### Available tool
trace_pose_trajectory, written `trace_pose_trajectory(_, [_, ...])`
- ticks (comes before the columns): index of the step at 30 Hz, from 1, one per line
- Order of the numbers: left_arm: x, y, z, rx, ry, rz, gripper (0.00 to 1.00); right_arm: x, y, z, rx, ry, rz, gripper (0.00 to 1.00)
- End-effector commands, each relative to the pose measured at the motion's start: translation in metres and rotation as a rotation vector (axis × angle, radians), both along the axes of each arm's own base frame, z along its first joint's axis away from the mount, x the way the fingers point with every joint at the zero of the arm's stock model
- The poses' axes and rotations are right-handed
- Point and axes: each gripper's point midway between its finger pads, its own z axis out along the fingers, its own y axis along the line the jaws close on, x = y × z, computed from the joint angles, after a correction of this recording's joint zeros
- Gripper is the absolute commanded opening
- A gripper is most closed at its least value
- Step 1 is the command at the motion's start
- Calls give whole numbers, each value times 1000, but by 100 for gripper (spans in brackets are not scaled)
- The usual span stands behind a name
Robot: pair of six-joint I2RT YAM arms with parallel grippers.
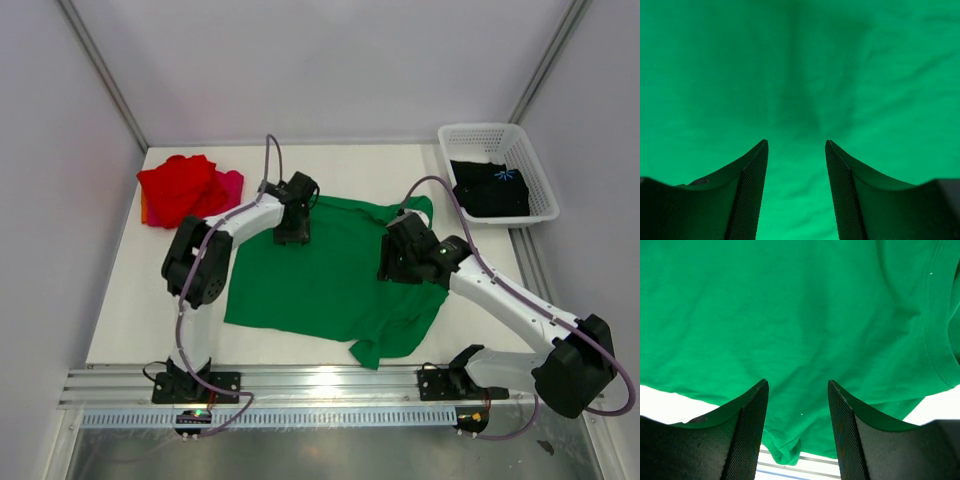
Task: Fold and stack the t-shirts
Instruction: Flatten out the tshirt
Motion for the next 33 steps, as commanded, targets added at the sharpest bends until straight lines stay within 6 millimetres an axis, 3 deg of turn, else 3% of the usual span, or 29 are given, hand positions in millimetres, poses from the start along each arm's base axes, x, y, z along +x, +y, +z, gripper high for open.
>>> trace_pose_trajectory(1, [15,-19,-11,-53,-1,12,52,13,7,18,28,-52,-12,55])
trace_pose_trajectory(6, [32,-22,-19,-17,-18,18,52,14,5,23,14,-67,-8,55])
trace_pose_trajectory(15, [38,5,-31,56,-1,95,52,11,-9,23,-37,-79,-25,55])
trace_pose_trajectory(27, [21,80,-47,245,90,282,51,14,-10,26,-59,-89,-8,55])
trace_pose_trajectory(33, [15,114,-45,309,104,369,51,16,-9,26,-70,-90,10,55])
